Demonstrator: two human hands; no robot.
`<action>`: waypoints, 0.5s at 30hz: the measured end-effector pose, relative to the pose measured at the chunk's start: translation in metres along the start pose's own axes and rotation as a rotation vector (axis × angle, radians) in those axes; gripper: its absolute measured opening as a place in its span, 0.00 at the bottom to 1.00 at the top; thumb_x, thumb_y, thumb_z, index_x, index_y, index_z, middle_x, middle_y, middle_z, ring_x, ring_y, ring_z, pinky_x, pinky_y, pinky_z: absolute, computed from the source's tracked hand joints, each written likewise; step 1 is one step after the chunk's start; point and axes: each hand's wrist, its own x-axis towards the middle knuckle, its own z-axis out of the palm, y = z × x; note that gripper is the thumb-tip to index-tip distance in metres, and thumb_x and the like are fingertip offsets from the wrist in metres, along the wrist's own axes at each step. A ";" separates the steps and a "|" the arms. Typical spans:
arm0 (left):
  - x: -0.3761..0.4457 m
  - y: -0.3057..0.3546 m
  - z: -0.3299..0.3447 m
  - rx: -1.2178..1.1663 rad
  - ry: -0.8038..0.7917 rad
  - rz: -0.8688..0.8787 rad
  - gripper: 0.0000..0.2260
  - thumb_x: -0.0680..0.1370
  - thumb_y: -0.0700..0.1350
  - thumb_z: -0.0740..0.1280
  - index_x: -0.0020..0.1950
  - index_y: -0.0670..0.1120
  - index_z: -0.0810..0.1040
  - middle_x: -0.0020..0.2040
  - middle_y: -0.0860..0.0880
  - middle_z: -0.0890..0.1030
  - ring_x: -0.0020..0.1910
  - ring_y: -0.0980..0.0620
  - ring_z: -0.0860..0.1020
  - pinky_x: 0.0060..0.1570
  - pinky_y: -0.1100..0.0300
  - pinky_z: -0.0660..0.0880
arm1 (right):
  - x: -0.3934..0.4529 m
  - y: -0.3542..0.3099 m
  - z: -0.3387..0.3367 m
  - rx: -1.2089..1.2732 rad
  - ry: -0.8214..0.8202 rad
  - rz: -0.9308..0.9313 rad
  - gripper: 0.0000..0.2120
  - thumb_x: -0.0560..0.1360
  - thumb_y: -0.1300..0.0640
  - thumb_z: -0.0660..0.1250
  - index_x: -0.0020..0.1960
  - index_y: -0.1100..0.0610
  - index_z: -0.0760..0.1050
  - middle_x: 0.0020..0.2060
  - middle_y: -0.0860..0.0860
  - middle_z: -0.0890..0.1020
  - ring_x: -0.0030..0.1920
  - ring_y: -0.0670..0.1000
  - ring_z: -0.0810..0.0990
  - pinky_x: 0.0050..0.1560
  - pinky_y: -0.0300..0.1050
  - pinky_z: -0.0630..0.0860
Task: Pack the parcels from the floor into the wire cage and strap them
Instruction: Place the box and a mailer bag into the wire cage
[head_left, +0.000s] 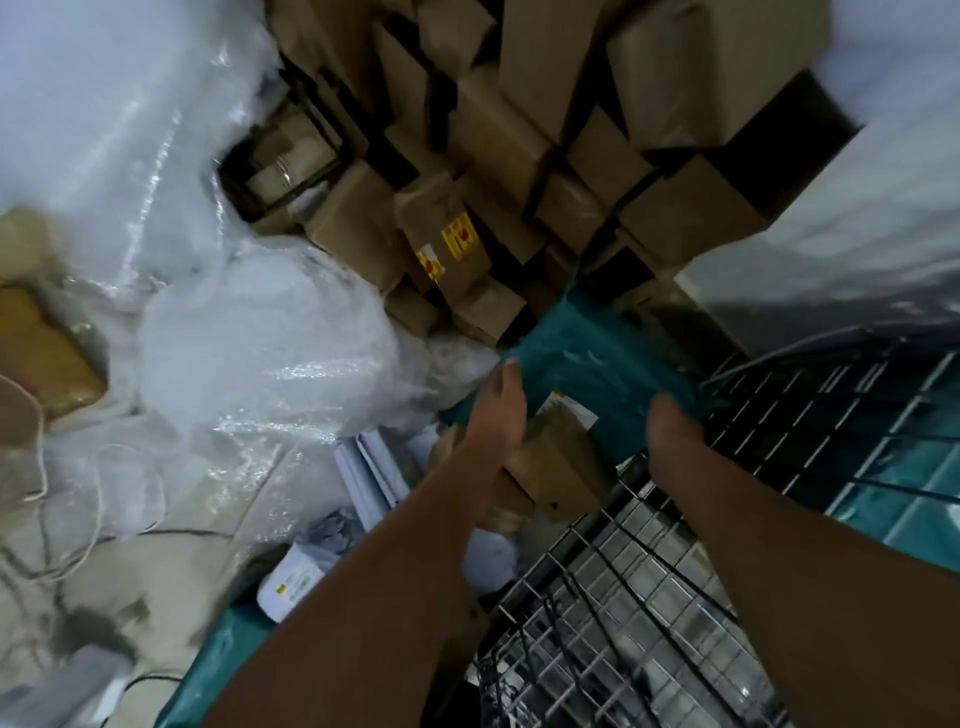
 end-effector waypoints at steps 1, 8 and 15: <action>0.013 0.005 0.005 0.000 0.001 0.025 0.28 0.87 0.59 0.52 0.82 0.46 0.62 0.81 0.44 0.66 0.79 0.44 0.64 0.68 0.60 0.60 | 0.004 0.003 0.003 0.094 -0.013 -0.010 0.33 0.76 0.45 0.64 0.76 0.58 0.65 0.68 0.58 0.75 0.64 0.62 0.77 0.66 0.58 0.75; 0.059 0.028 0.026 0.043 -0.150 -0.088 0.34 0.81 0.67 0.54 0.84 0.54 0.56 0.85 0.48 0.58 0.82 0.42 0.58 0.79 0.45 0.54 | 0.010 0.006 0.013 0.488 -0.043 -0.020 0.37 0.71 0.37 0.69 0.76 0.52 0.68 0.67 0.56 0.77 0.58 0.61 0.81 0.61 0.60 0.79; -0.013 0.012 0.002 0.057 -0.020 0.119 0.31 0.75 0.58 0.71 0.76 0.51 0.70 0.64 0.52 0.80 0.64 0.47 0.80 0.50 0.63 0.82 | -0.044 0.018 -0.001 0.390 0.185 -0.049 0.30 0.75 0.41 0.66 0.74 0.51 0.70 0.67 0.57 0.78 0.63 0.61 0.78 0.62 0.49 0.72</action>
